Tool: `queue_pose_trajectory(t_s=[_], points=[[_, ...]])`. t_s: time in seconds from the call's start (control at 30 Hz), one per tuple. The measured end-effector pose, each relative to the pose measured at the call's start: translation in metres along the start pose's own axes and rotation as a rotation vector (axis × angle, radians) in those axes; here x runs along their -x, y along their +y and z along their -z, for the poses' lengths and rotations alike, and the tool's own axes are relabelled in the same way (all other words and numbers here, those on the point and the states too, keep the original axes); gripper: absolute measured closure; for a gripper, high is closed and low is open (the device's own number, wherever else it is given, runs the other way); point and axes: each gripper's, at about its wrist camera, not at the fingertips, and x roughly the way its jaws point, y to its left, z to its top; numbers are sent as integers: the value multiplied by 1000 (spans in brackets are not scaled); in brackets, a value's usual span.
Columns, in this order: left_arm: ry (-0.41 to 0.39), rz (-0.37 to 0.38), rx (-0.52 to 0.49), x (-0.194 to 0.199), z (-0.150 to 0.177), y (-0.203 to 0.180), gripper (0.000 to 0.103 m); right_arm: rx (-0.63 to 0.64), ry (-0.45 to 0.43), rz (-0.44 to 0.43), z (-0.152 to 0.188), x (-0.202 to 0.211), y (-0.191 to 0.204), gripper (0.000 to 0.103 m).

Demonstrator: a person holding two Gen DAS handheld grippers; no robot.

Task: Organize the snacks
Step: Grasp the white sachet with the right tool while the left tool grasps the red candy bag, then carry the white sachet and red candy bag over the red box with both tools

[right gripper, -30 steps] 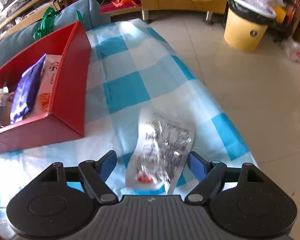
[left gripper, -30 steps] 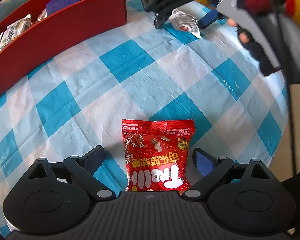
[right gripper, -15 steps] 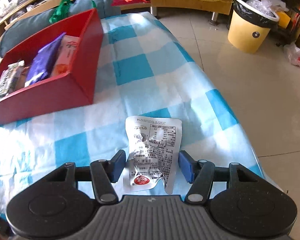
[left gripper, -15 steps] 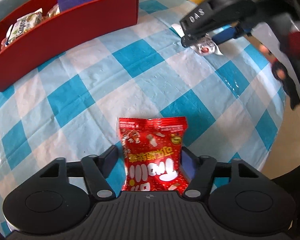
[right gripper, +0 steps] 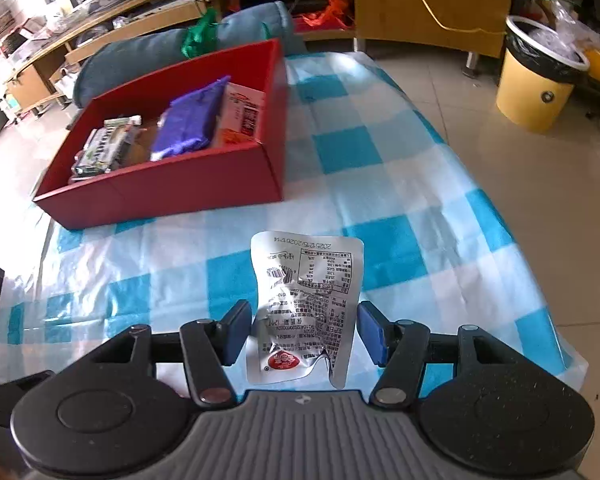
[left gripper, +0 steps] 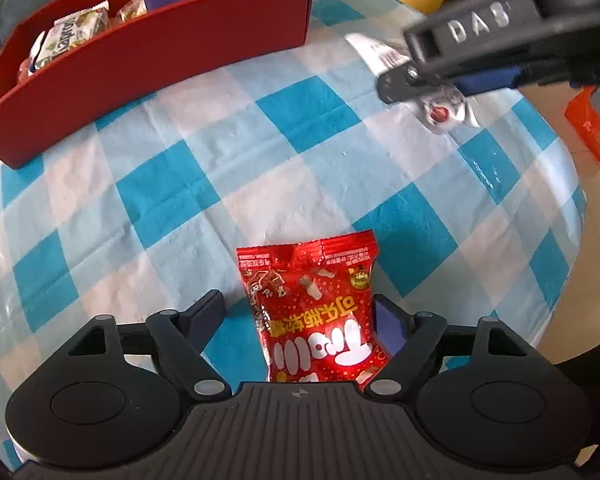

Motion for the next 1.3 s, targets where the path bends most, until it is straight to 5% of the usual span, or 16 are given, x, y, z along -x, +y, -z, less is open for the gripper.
queue_pose_trajectory(t_s=[0.13,0.27,1.3], points=[[-7,6,6,4,1,-1,36,14,-21,-20,-4,3,7,50],[-15,12,31,11,1,5,42,28,-35,-28,-6,6,12,50],[-211,-38,205,62,-34,63,42,79,-119,-97,-23,24,48,50]])
